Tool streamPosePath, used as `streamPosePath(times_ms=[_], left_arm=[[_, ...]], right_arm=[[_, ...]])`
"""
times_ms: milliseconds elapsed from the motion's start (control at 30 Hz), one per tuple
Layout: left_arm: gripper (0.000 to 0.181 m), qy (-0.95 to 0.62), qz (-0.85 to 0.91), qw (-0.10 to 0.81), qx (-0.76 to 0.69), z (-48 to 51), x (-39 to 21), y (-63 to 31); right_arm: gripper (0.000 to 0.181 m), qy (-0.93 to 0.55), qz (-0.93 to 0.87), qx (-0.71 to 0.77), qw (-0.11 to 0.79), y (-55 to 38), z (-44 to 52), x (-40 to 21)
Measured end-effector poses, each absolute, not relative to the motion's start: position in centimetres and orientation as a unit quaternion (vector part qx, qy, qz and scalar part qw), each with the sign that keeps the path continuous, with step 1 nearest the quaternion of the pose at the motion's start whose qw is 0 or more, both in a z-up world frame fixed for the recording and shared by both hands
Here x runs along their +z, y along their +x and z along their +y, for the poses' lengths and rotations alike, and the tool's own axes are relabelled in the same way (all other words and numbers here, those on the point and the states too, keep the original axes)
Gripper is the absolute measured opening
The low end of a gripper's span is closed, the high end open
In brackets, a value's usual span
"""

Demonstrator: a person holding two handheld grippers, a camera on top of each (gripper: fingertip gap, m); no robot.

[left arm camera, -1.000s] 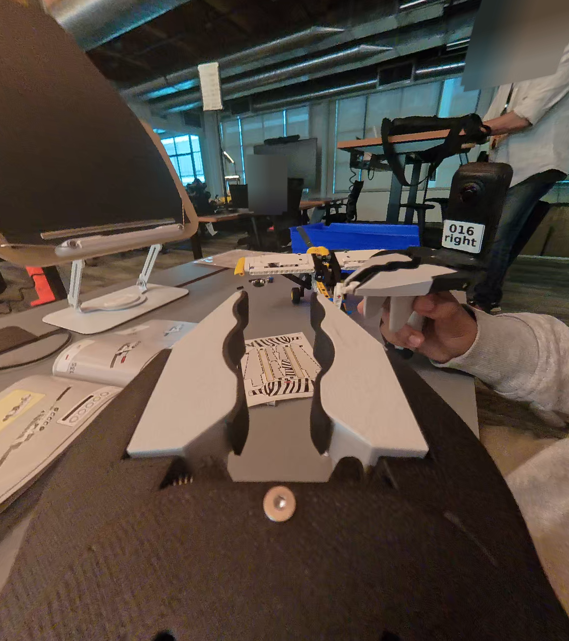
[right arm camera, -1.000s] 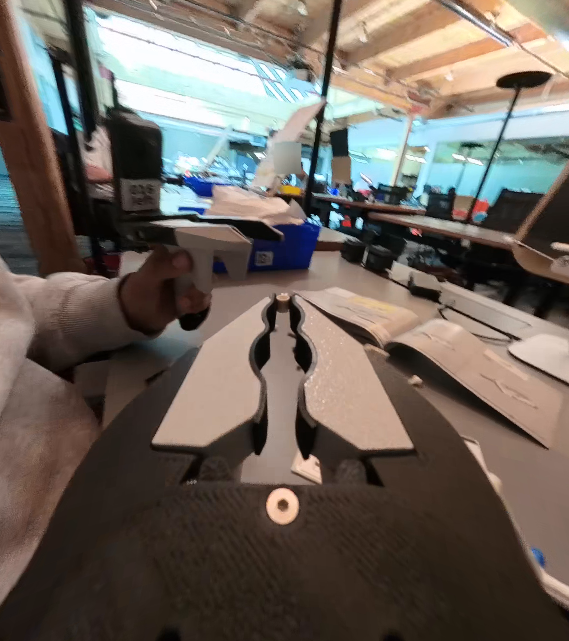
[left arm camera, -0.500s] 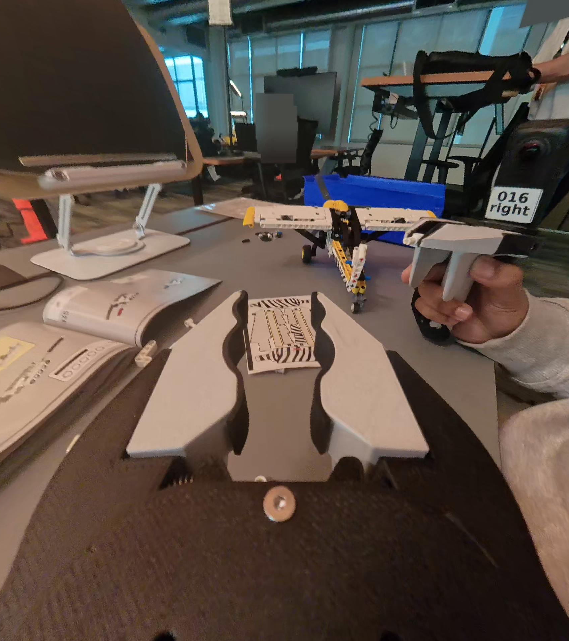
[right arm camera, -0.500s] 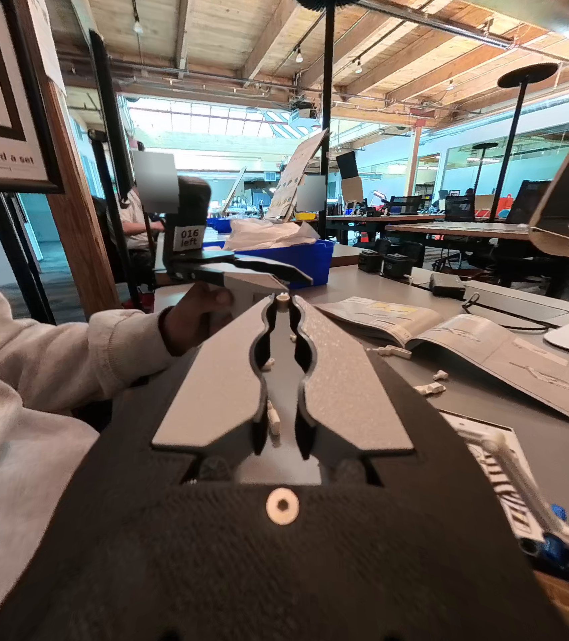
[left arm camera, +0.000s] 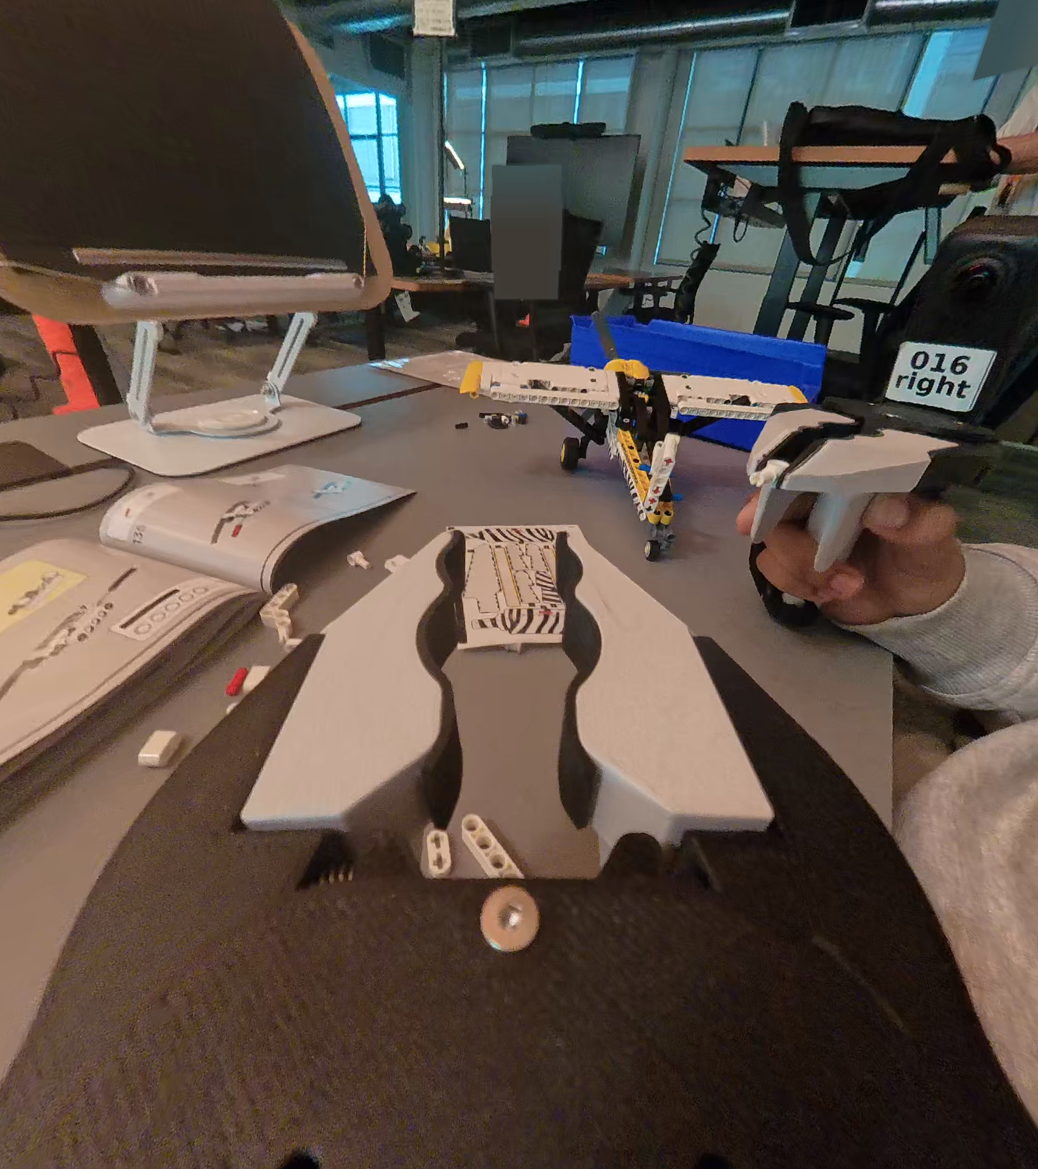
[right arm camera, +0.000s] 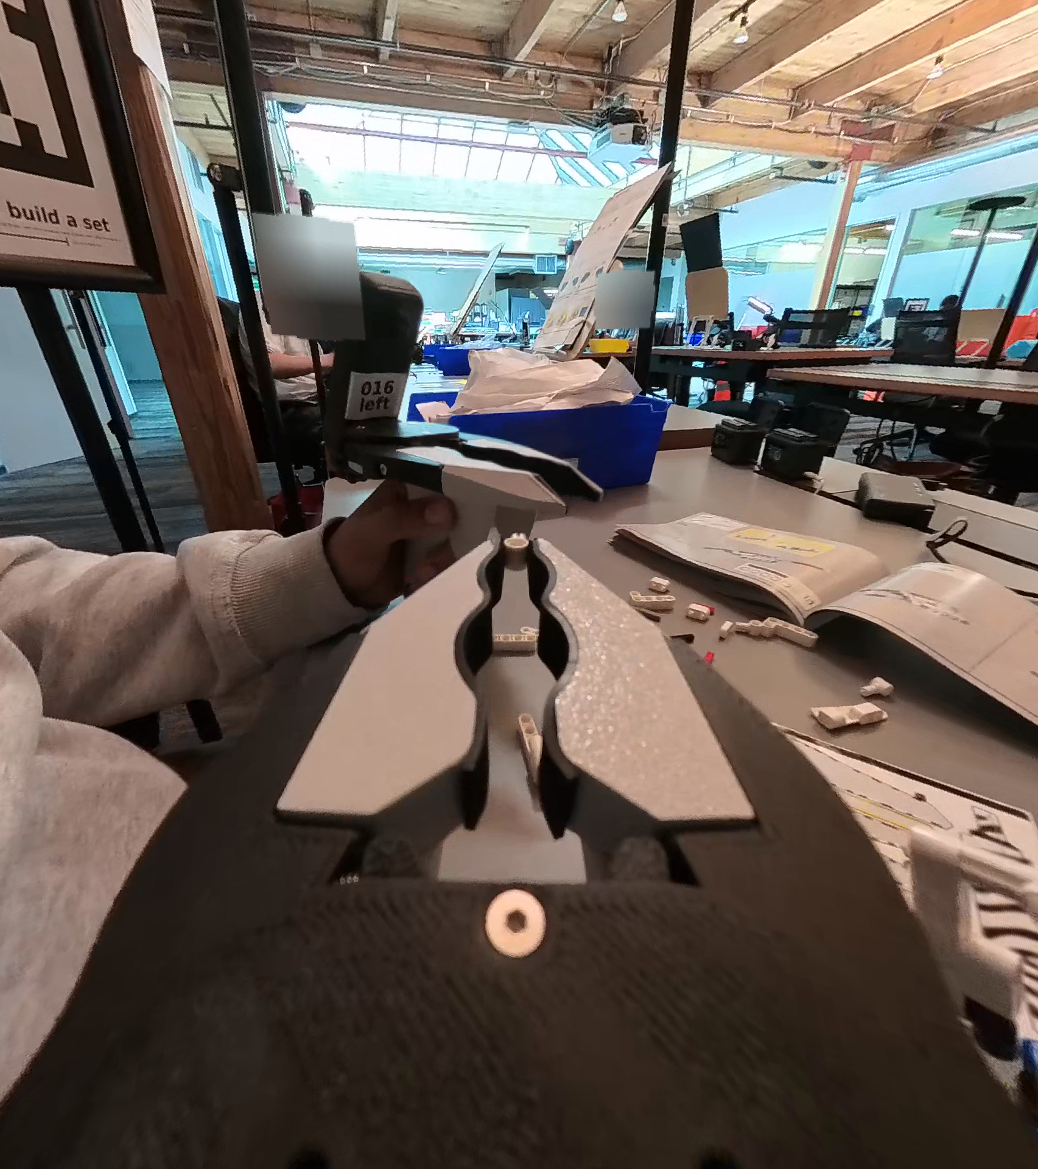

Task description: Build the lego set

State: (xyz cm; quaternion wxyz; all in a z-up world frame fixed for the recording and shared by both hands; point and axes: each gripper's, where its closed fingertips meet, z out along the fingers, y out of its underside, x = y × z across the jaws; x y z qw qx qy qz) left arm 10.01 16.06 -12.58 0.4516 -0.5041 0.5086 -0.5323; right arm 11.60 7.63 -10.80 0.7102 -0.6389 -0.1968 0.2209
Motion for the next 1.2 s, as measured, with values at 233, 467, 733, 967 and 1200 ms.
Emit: streamPosePath(times_ms=[233,467,733,967,1200], left_arm=[[0.031,-0.523,0.517,0.41,-0.539,15.9,-13.6,10.5],[0.031,-0.55,0.687,0.173,-0.443,11.1,-20.3,8.4],[0.031,-0.52,0.757,0.162,-0.36,10.0,-23.5,10.3],[0.008,-0.528,0.748,0.125,-0.381,9.8,-23.5,9.9],[0.007,-0.535,0.739,0.105,-0.396,9.8,-23.5,9.9]], right_arm=[[0.005,-0.665,-0.167,0.24,0.687,12.6,8.1,-11.7],[0.006,-0.8,-0.245,0.208,0.507,10.5,9.7,-15.3],[0.006,-0.883,-0.386,0.113,0.241,10.3,9.8,-19.7],[0.006,-0.892,-0.418,0.094,0.145,10.9,10.1,-21.5],[0.006,-0.882,-0.45,0.09,0.109,10.2,10.1,-21.7]])
